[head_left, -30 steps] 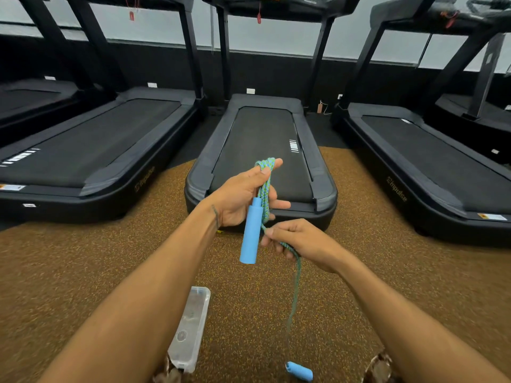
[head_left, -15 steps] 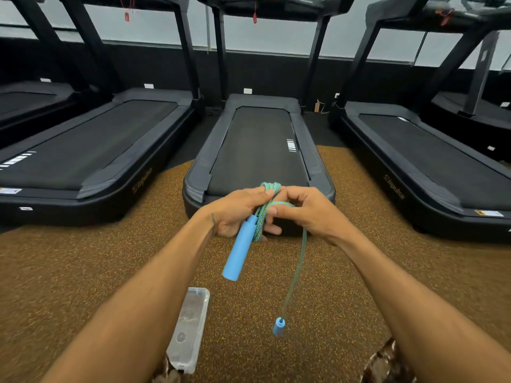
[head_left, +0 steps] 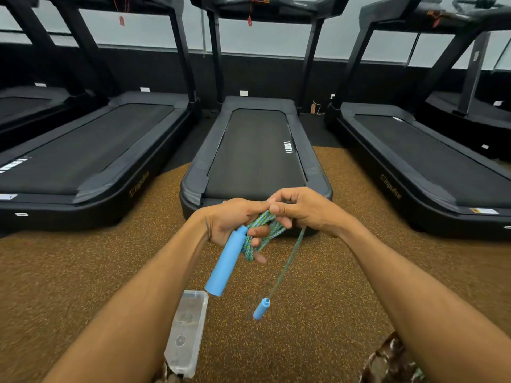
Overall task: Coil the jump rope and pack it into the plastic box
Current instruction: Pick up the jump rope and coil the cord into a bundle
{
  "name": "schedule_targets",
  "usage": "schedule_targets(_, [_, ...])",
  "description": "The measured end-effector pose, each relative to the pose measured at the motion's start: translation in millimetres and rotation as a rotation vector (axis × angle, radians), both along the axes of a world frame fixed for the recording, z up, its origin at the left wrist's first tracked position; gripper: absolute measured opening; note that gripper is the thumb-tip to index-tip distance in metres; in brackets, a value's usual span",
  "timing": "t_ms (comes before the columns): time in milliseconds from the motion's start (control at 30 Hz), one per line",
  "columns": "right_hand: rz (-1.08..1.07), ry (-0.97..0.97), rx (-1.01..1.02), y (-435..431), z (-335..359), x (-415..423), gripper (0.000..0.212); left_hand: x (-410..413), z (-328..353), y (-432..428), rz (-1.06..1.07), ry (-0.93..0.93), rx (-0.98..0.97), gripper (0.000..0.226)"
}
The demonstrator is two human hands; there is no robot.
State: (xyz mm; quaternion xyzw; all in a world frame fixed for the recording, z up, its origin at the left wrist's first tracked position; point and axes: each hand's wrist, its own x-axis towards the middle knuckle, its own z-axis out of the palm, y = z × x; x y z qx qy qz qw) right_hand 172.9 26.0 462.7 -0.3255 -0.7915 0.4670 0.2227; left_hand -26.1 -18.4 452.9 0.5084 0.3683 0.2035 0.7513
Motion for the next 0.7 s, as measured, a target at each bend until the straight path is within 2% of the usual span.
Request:
schedule_targets(100, [-0.066, 0.031, 0.007, 6.5, -5.4, 1.8, 0.040, 0.2, -2.0, -1.9, 0.061, 0.000, 0.058, 0.056])
schedule_targets(300, [-0.105, 0.158, -0.179, 6.1, -17.2, 0.8, 0.029, 6.3, -14.6, -2.0, 0.228, -0.021, 0.142, 0.047])
schedule_targets(533, [-0.100, 0.150, -0.129, 4.3, -16.8, -1.8, 0.031, 4.8, -21.4, -2.3, 0.328, -0.136, 0.146, 0.035])
schedule_targets(700, [-0.061, 0.107, -0.117, 4.9, -18.2, 0.0, 0.026, 5.4, -26.4, -4.0, 0.384, -0.130, 0.133, 0.030])
